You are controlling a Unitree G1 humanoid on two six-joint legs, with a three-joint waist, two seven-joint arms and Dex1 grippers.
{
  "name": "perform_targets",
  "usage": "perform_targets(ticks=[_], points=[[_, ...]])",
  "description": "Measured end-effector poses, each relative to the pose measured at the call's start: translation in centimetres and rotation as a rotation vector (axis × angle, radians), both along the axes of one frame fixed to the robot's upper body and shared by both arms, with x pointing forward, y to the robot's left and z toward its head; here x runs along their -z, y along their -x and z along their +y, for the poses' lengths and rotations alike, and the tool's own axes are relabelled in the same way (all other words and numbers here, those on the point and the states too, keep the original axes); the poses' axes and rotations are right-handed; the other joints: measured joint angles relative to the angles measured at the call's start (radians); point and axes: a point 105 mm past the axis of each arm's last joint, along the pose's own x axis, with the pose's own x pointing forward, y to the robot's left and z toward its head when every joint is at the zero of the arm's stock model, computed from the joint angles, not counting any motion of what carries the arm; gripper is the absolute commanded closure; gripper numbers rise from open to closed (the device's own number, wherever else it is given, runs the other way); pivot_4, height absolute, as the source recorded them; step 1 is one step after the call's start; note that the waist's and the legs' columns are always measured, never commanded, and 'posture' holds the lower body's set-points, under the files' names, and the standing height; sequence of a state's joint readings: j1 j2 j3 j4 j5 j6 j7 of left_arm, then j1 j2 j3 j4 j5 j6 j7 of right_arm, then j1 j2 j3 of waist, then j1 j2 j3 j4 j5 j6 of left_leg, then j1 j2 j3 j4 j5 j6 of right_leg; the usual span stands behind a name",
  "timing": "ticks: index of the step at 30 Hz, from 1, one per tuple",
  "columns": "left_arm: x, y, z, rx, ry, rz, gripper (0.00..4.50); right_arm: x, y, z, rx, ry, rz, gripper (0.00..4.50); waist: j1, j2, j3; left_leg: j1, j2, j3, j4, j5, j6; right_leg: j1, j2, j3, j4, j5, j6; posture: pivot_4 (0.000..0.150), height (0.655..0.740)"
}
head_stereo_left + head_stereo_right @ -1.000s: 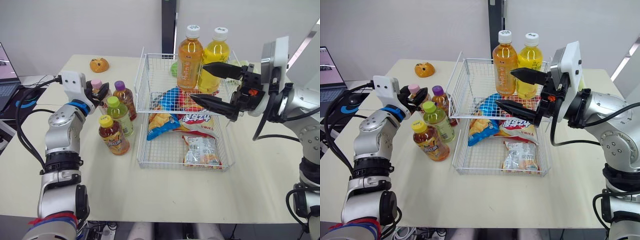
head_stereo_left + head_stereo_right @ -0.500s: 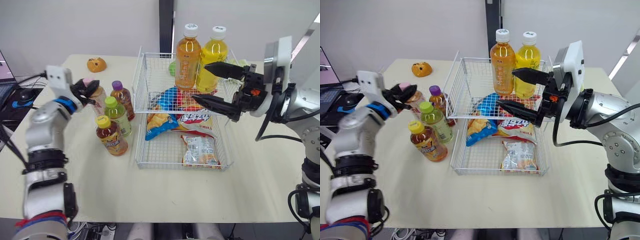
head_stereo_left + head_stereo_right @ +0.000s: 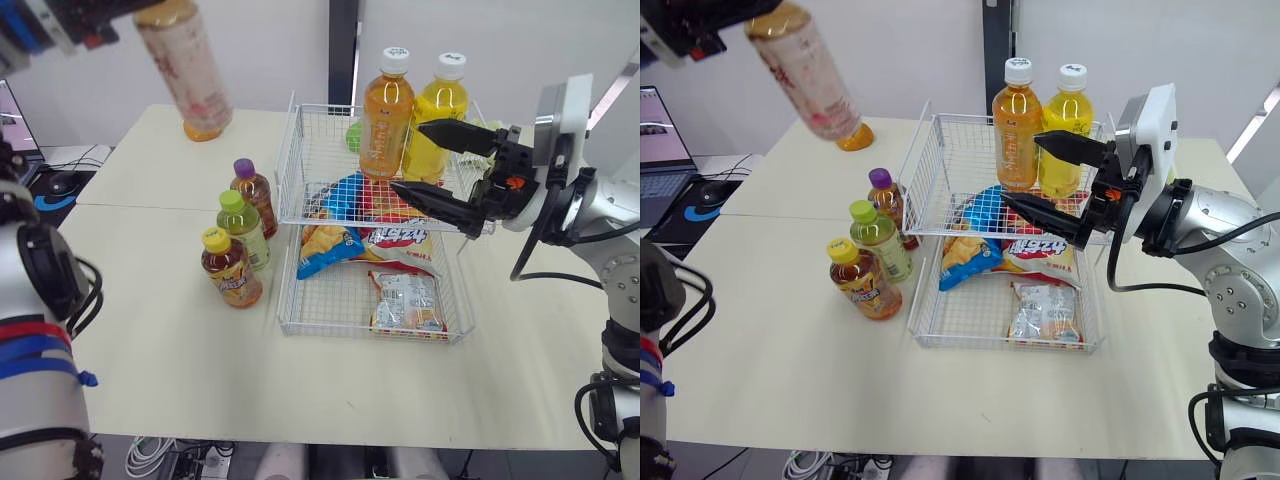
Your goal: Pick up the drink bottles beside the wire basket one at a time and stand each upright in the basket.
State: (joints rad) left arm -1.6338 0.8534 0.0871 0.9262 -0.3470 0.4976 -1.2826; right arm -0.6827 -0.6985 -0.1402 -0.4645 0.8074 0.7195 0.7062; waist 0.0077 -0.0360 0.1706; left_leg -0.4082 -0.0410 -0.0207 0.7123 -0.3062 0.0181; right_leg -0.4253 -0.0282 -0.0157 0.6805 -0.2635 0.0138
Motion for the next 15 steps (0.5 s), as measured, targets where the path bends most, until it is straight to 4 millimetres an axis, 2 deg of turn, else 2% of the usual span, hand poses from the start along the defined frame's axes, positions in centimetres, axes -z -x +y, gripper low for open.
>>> perform_targets(ticks=[4,6,12,15], points=[[-1.2,0.1,-4.6,0.171,-0.011,-0.007,3.14,0.1,0.1,-0.1,0.024,-0.003,-0.006,0.0,-0.003,0.0,0.0,-0.001,0.0,0.0,0.0,0.0,0.0,-0.001,0.0,0.001,0.0,0.0,0.0,0.15,0.74],[-1.1,-0.3,-5.8,0.201,-0.014,-0.014,3.14,0.4,0.2,-0.2,0.037,0.002,0.0,0.0,-0.009,0.0,0.001,-0.001,0.0,0.0,0.0,0.0,0.0,-0.001,0.0,0.001,0.0,0.0,0.001,0.15,0.74],[1.1,-2.3,-9.7,0.232,-0.032,0.02,3.14,-0.1,0.7,-0.5,0.074,-0.005,-0.03,0.0,-0.011,0.001,0.001,-0.005,0.0,0.001,0.0,0.0,0.0,-0.007,0.0,0.002,0.001,0.0,0.0,0.15,0.74],[2.7,-3.3,-10.5,0.224,-0.042,0.047,3.14,0.3,0.9,-0.4,0.08,-0.006,-0.012,0.0,-0.011,0.001,0.001,-0.01,0.0,0.005,0.0,0.0,0.0,-0.016,0.0,0.005,0.007,0.0,0.0,0.15,0.74]])
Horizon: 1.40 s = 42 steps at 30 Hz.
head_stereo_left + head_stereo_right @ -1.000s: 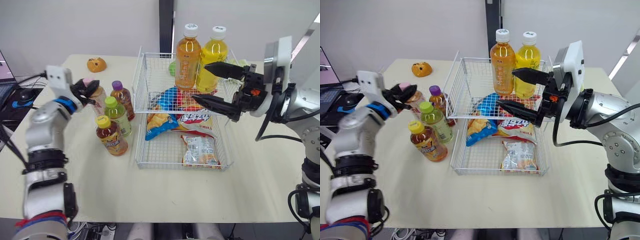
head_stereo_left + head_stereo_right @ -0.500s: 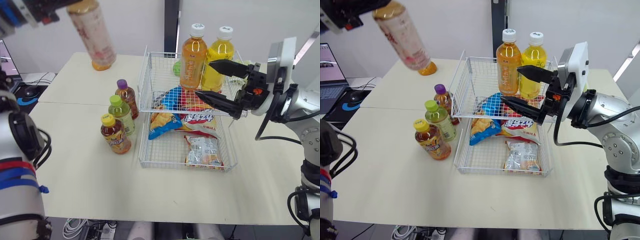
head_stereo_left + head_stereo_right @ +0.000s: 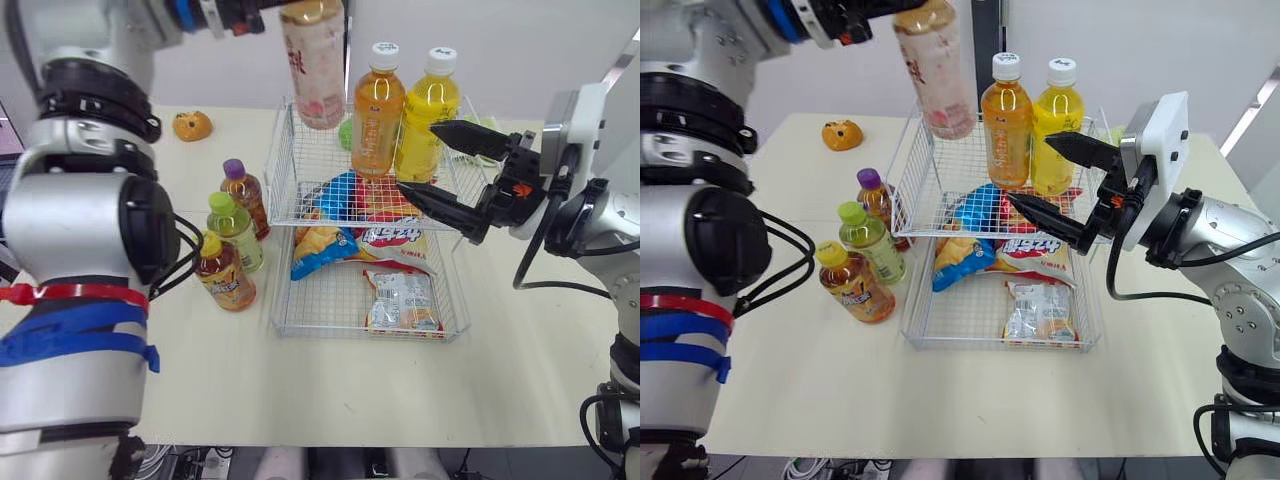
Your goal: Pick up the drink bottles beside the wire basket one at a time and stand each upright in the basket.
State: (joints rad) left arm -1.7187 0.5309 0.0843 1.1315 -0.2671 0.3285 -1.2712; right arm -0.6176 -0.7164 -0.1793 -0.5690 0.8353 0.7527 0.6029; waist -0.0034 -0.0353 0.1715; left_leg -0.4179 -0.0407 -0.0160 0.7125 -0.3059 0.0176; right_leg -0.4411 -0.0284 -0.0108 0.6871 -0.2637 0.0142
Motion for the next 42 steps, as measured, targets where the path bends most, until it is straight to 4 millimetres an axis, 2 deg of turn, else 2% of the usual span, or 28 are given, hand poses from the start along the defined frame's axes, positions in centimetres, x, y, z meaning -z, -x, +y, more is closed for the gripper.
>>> perform_targets(ticks=[2,6,22,24,32,37,39,42], points=[[1.8,-0.9,0.0,-0.015,-0.006,0.043,3.14,0.1,0.0,-0.2,0.014,-0.003,0.009,0.0,0.0,0.0,0.0,0.0,0.0,0.001,0.0,0.0,0.0,-0.002,0.0,0.001,0.002,0.0,0.0,0.15,0.74],[4.3,-1.9,0.1,-0.04,-0.022,0.094,3.14,-0.2,0.1,-0.4,0.037,-0.001,-0.006,0.0,0.0,0.0,0.0,-0.001,0.0,0.001,0.0,0.0,0.0,-0.002,0.0,0.001,0.002,0.0,0.0,0.15,0.74],[5.1,-2.2,-1.8,-0.001,0.006,0.108,3.14,-0.4,0.3,-0.5,0.042,-0.009,0.003,0.0,0.004,0.0,0.0,-0.001,0.0,0.001,0.002,0.0,0.0,-0.002,0.0,0.001,0.003,0.0,0.0,0.15,0.74],[5.1,-2.3,-1.7,-0.012,0.007,0.095,2.42,-0.4,0.3,-0.5,0.045,-0.007,0.002,0.0,0.004,0.0,0.0,-0.001,0.0,0.001,0.002,0.0,0.0,-0.001,0.0,0.001,0.003,0.0,0.0,0.15,0.74],[4.6,-1.9,-1.6,0.007,0.016,0.073,0.12,-0.4,0.4,-0.4,0.04,-0.005,0.0,0.0,0.003,0.0,0.0,-0.001,0.0,0.001,0.002,0.0,0.0,-0.001,0.0,0.001,0.004,0.0,0.0,0.15,0.74],[2.5,-1.3,1.8,-0.067,0.058,0.012,0.04,-0.1,0.2,-0.4,0.02,0.001,0.018,0.0,-0.004,0.001,-0.001,0.001,0.0,0.002,0.001,0.0,0.0,-0.002,0.0,0.001,0.006,0.0,0.0,0.15,0.74],[2.4,-1.3,4.3,-0.149,0.078,-0.009,0.04,0.1,0.0,-0.1,-0.005,0.009,0.033,0.0,-0.009,0.002,-0.001,0.002,0.0,0.002,0.001,0.0,0.0,-0.002,0.0,0.002,0.007,0.0,0.0,0.15,0.74],[3.8,-1.3,9.1,-0.319,0.118,-0.011,0.04,-0.2,-0.2,0.3,-0.052,0.007,0.032,0.0,-0.017,0.002,-0.001,0.002,0.001,0.001,0.001,0.001,-0.001,-0.002,0.0,0.002,0.009,0.0,0.0,0.15,0.74]])
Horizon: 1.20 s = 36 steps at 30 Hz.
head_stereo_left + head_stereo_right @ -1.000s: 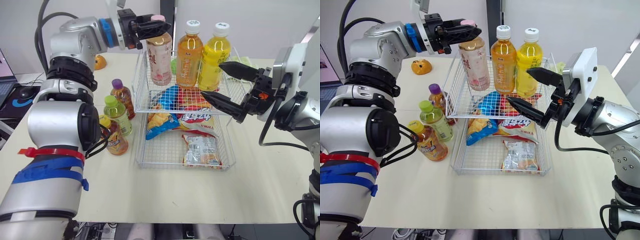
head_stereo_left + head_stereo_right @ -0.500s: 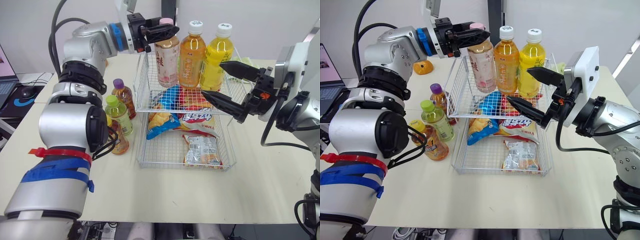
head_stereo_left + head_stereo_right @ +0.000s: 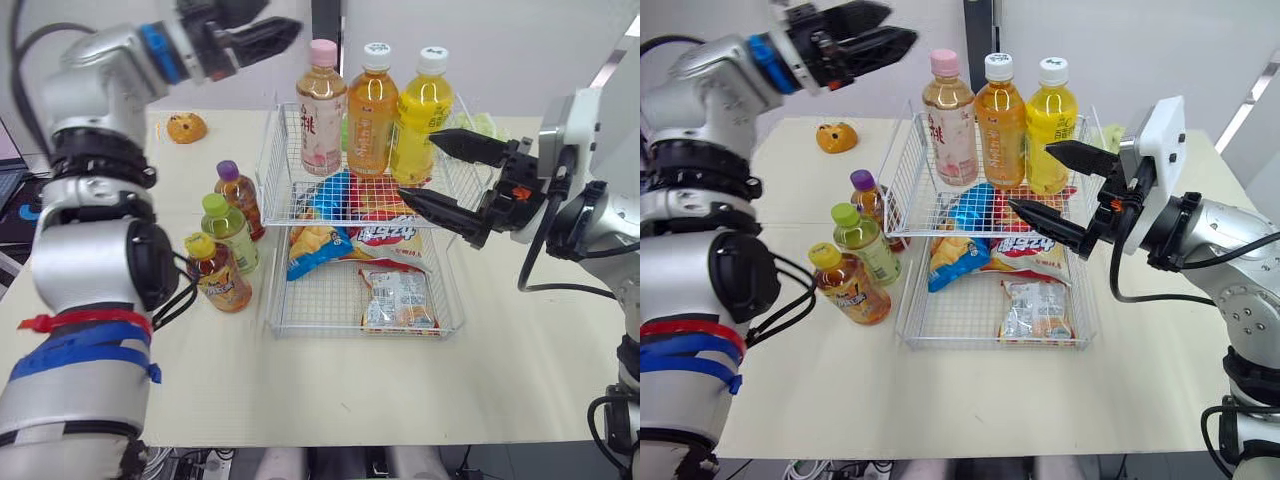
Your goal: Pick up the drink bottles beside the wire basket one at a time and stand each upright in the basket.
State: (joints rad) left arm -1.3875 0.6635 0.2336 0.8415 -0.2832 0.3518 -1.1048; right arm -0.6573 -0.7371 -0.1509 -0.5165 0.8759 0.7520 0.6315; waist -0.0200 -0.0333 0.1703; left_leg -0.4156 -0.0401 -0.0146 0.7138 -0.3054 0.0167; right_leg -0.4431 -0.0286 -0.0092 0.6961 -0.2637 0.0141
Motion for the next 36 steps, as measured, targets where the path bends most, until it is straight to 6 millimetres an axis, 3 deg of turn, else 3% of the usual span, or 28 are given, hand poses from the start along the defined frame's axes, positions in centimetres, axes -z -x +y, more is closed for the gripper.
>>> perform_targets(ticks=[4,5,7,10,15,18,22,24,27,32,36], points=[[3.6,1.8,5.6,-0.208,-0.014,0.019,0.04,0.2,0.1,1.2,-0.117,0.015,0.02,0.0,-0.007,0.001,-0.001,0.0,0.0,-0.001,0.0,0.0,-0.001,0.0,0.0,0.0,0.0,0.0,0.0,0.15,0.74],[5.8,3.3,7.7,-0.274,-0.003,0.044,0.04,0.4,0.2,1.7,-0.175,0.025,0.027,0.0,-0.013,0.002,-0.001,0.001,0.0,0.0,-0.001,0.0,-0.001,0.0,0.0,0.001,0.0,0.0,0.0,0.15,0.74],[8.2,4.5,9.2,-0.334,0.011,0.094,0.04,0.6,0.1,2.2,-0.22,0.035,0.036,0.0,-0.011,0.001,-0.001,-0.001,0.0,-0.003,0.0,0.001,-0.001,0.0,0.0,-0.001,-0.001,0.0,0.0,0.15,0.74],[12.7,10.0,11.4,-0.465,0.028,0.132,0.04,0.8,0.2,3.7,-0.363,0.062,0.046,0.0,-0.015,0.001,-0.001,0.0,0.0,-0.001,0.0,0.0,-0.002,0.0,0.0,0.001,-0.004,0.0,0.0,0.15,0.74],[16.3,18.5,12.0,-0.622,0.074,0.215,0.04,0.8,0.2,5.0,-0.508,0.083,0.052,0.0,0.017,-0.002,-0.003,0.001,0.001,-0.006,0.0,0.0,-0.001,0.006,-0.001,-0.003,-0.009,0.001,-0.001,0.15,0.74],[18.8,23.3,10.2,-0.666,0.128,0.293,0.04,1.5,0.4,5.6,-0.582,0.111,0.057,0.0,0.024,0.001,-0.002,0.011,0.0,-0.005,-0.002,-0.002,0.002,0.021,-0.001,-0.003,-0.017,0.003,-0.003,0.15,0.74],[19.6,26.5,8.6,-0.7,0.141,0.337,0.04,2.0,0.4,6.1,-0.63,0.129,0.057,0.0,0.043,0.003,-0.001,0.027,0.0,-0.007,-0.003,-0.005,0.008,0.037,-0.002,-0.005,-0.019,0.001,-0.007,0.15,0.74],[19.3,27.0,7.8,-0.696,0.137,0.328,0.04,2.2,0.4,6.2,-0.639,0.137,0.06,0.0,0.043,0.005,-0.001,0.032,0.0,-0.007,-0.003,-0.006,0.008,0.039,-0.002,-0.005,-0.019,0.0,-0.008,0.15,0.74],[18.7,26.2,6.8,-0.648,0.142,0.296,0.04,2.4,0.2,6.2,-0.633,0.137,0.067,0.0,0.043,0.008,-0.003,0.033,0.0,-0.007,-0.004,-0.005,0.007,0.039,-0.002,-0.005,-0.016,-0.002,-0.01,0.15,0.74],[17.5,22.1,4.9,-0.511,0.127,0.226,0.04,2.4,-0.1,6.1,-0.592,0.144,0.062,0.0,0.041,0.011,-0.005,0.033,0.0,-0.006,-0.006,-0.005,0.007,0.039,-0.001,-0.005,-0.016,-0.001,-0.009,0.15,0.74],[18.0,18.3,4.7,-0.49,0.122,0.242,0.04,2.2,-0.1,5.2,-0.521,0.153,0.048,0.0,0.04,0.011,-0.005,0.033,0.0,-0.006,-0.009,-0.005,0.007,0.038,-0.001,-0.005,-0.016,-0.001,-0.009,0.15,0.74]])
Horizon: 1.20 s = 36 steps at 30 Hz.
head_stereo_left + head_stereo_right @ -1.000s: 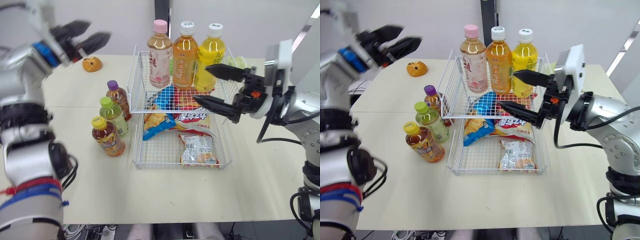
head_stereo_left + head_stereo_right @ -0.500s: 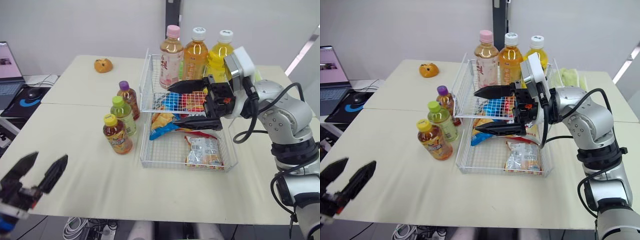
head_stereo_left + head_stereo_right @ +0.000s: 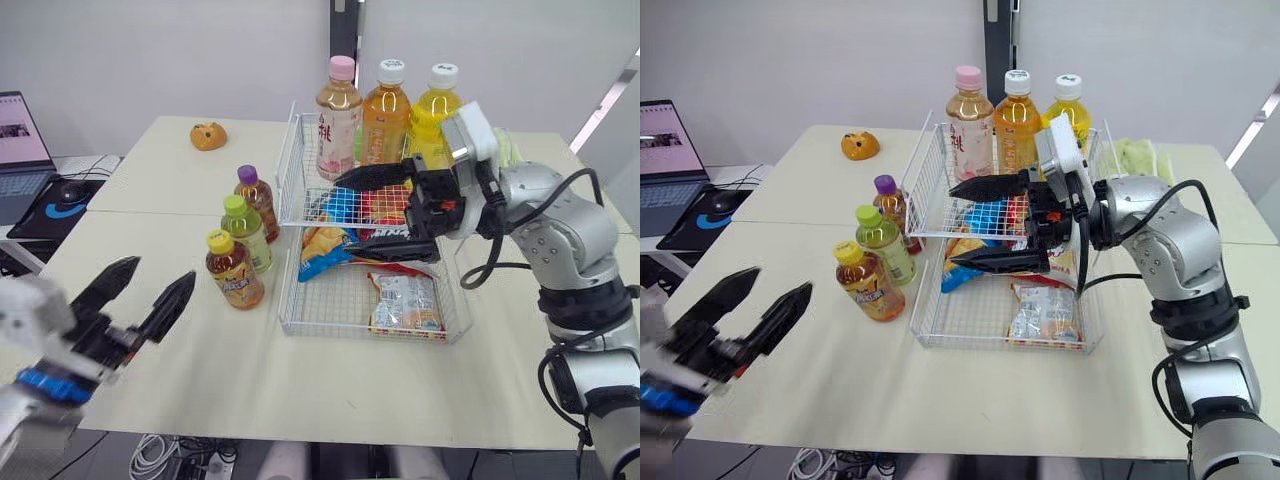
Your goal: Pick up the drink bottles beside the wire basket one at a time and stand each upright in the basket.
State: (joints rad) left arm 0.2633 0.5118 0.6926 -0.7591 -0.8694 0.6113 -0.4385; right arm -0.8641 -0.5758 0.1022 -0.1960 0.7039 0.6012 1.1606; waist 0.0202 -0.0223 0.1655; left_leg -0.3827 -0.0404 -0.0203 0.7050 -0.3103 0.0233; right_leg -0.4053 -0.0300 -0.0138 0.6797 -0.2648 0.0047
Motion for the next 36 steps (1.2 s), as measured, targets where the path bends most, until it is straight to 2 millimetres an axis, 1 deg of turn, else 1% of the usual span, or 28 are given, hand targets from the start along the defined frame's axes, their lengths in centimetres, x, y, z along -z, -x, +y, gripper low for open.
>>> perform_targets(ticks=[3,5,8,12,17,21,23,28,36], points=[[0.1,-3.0,-0.3,0.002,-0.014,0.005,0.04,-0.1,0.1,-0.5,0.048,-0.006,-0.004,0.0,0.001,0.0,0.0,0.0,0.0,0.0,-0.001,0.0,0.0,0.0,0.0,0.0,0.0,0.0,0.0,0.15,0.74],[0.5,-4.2,-0.8,0.015,-0.03,0.015,0.04,-0.2,0.3,-0.6,0.068,-0.008,-0.008,0.0,-0.001,0.0,0.0,0.0,0.0,0.001,-0.002,0.0,0.0,-0.001,0.0,0.001,-0.001,0.0,0.0,0.15,0.74],[1.0,-5.8,-2.1,0.065,-0.041,0.032,0.04,-0.3,0.4,-1.0,0.109,-0.013,-0.01,0.0,-0.004,0.0,0.0,0.0,0.0,0.001,-0.006,0.0,-0.001,-0.002,0.0,0.001,-0.002,0.0,0.0,0.15,0.74],[1.5,-6.7,-3.4,0.111,-0.05,0.048,0.04,-0.5,0.4,-1.3,0.15,-0.015,-0.014,0.0,-0.01,0.0,0.0,0.0,0.001,0.001,-0.008,0.001,-0.001,-0.003,0.0,0.001,-0.002,0.0,0.0,0.15,0.74],[1.6,-7.1,-3.4,0.109,-0.068,0.04,0.04,-0.5,0.4,-1.4,0.17,-0.014,-0.013,0.0,-0.015,0.0,0.0,0.0,0.001,0.001,-0.008,0.001,-0.001,-0.003,0.0,0.001,-0.003,0.0,0.0,0.15,0.74],[1.9,-7.2,-3.1,0.099,-0.068,0.053,0.91,-0.5,0.5,-1.3,0.176,-0.016,-0.014,0.0,-0.016,0.0,0.0,0.0,0.001,0.001,-0.008,0.001,-0.001,-0.003,0.0,0.001,-0.003,0.0,0.0,0.15,0.74],[2.2,-7.1,-3.0,0.095,-0.069,0.06,1.62,-0.5,0.4,-1.3,0.18,-0.018,-0.014,0.0,-0.016,0.0,0.0,0.0,0.001,0.001,-0.008,0.001,-0.001,-0.003,0.0,0.001,-0.003,0.0,0.0,0.15,0.74],[2.0,-6.8,-2.6,0.078,-0.08,0.032,3.06,-0.6,0.4,-1.4,0.183,-0.023,-0.016,0.0,-0.016,0.0,0.0,0.0,0.001,0.001,-0.008,0.001,-0.001,-0.002,0.0,0.001,-0.004,0.0,0.0,0.15,0.74],[2.0,-6.0,-2.0,0.096,-0.062,0.018,3.1,-0.7,0.5,-1.4,0.176,-0.027,-0.013,0.0,-0.02,0.0,0.0,0.0,0.001,0.001,-0.009,0.001,-0.001,-0.003,0.0,0.001,-0.005,0.0,0.0,0.15,0.74]])
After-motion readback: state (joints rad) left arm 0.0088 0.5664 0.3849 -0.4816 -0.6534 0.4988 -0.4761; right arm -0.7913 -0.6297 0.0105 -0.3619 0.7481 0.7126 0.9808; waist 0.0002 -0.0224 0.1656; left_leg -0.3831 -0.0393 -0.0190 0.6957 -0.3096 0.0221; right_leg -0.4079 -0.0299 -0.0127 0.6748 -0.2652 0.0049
